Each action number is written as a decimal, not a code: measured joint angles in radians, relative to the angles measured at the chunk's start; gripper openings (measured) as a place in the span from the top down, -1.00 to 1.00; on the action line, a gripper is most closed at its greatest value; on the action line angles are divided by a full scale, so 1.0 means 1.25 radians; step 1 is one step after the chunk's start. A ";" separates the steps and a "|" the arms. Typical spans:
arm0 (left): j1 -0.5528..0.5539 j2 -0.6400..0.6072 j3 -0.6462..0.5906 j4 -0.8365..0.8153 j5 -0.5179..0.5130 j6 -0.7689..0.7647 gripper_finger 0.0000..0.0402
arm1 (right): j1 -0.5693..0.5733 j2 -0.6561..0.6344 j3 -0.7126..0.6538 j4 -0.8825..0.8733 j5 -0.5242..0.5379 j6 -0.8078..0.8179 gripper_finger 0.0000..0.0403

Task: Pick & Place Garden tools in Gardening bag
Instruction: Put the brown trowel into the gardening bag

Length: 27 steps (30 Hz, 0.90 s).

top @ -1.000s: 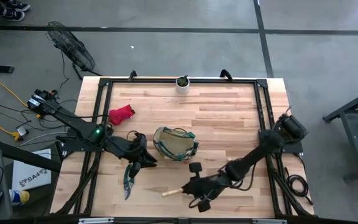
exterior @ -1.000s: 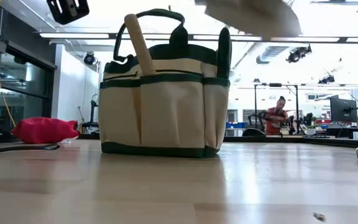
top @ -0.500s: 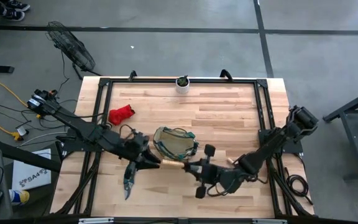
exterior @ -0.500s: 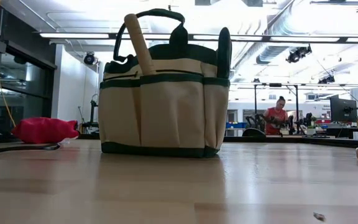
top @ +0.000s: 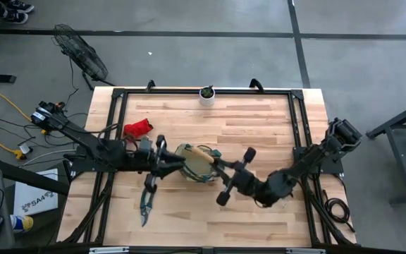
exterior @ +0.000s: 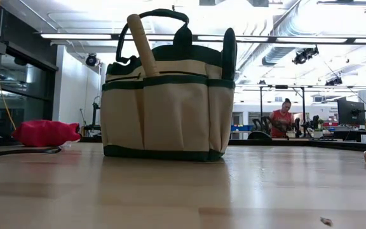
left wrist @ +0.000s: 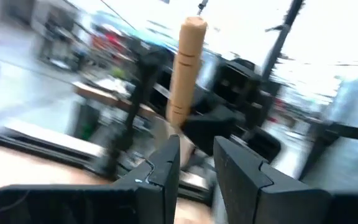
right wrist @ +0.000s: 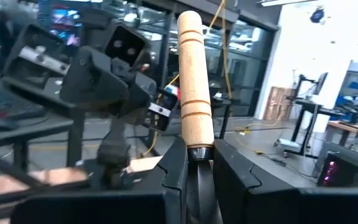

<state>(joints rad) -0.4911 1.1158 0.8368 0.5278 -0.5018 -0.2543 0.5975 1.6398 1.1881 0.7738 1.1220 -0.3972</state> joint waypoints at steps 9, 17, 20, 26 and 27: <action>0.034 0.010 0.000 0.077 -0.081 0.093 0.30 | -0.054 0.000 0.000 0.025 -0.004 -0.009 0.80; 0.096 0.066 0.048 0.103 -0.007 0.075 -0.27 | -0.074 0.000 0.000 0.025 0.000 -0.015 0.80; 0.113 0.082 0.073 0.104 -0.023 0.074 -0.39 | -0.077 0.000 0.000 0.025 0.004 -0.017 0.80; 0.133 0.094 0.108 0.102 -0.043 0.074 -0.43 | -0.077 0.000 0.000 0.024 0.006 -0.021 0.80; 0.134 0.094 0.112 0.103 -0.043 0.074 -0.43 | -0.077 0.000 0.000 0.022 0.007 -0.021 0.79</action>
<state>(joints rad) -0.3235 1.2335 0.9764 0.6563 -0.5558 -0.1614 0.5018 1.6398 1.1885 0.8019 1.1303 -0.4240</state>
